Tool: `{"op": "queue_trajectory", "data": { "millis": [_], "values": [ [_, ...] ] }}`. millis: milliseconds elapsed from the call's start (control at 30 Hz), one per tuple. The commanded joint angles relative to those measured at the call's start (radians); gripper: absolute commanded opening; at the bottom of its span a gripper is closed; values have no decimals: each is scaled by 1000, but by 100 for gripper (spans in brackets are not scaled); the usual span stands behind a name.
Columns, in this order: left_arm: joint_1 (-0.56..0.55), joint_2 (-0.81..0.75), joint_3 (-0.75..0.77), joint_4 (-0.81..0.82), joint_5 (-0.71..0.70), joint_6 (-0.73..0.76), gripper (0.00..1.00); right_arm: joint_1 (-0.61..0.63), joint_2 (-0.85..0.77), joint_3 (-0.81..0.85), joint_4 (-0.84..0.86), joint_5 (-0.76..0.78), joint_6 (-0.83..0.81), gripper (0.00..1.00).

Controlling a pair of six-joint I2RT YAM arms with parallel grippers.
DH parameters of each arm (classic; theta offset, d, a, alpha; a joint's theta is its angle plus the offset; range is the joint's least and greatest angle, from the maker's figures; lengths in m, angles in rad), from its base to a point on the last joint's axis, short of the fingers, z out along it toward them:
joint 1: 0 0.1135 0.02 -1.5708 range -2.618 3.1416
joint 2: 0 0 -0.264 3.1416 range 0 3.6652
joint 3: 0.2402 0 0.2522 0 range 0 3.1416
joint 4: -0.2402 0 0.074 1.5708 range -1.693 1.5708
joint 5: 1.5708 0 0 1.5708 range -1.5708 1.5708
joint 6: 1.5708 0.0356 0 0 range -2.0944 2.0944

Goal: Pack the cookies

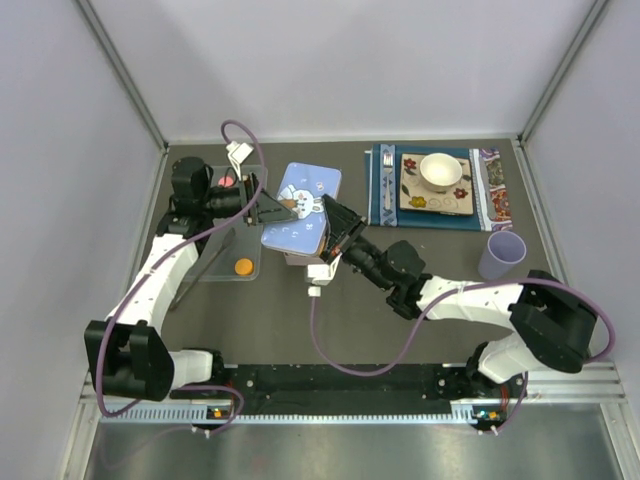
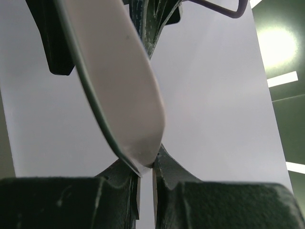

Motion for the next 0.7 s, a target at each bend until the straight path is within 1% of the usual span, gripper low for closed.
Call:
{"op": "queue_trajectory", "data": {
  "millis": [0,67,100,200,233,300,333,433,467,533,567,633,667],
  "values": [
    [-6,-6,16,79,16,-22,60,22,4,58,38,12,5,3],
    [-4,-3,15,90,15,-28,57,22,5,62,37,15,5,5],
    [-6,0,15,96,13,-35,52,23,7,64,32,19,5,6],
    [-6,0,3,124,11,-55,46,25,8,72,28,22,11,6],
    [-4,-2,-5,131,11,-60,38,25,10,72,26,25,10,6],
    [-4,-6,-11,140,8,-66,32,25,10,75,25,28,15,7],
    [-6,-9,-14,142,7,-68,23,25,11,76,22,28,13,7],
    [-4,-12,-17,148,7,-72,14,26,13,78,17,31,15,8],
    [-6,-12,-19,148,5,-74,8,25,11,78,17,31,16,9],
    [-4,-11,-19,157,2,-81,6,25,10,82,12,34,16,10],
    [-4,-11,-20,159,2,-88,3,26,11,84,11,35,19,10],
    [-6,-9,-25,173,-1,-92,1,26,11,86,3,39,22,11],
    [-4,-11,-28,180,-1,-106,0,26,11,86,-6,40,25,13]
  ]
}}
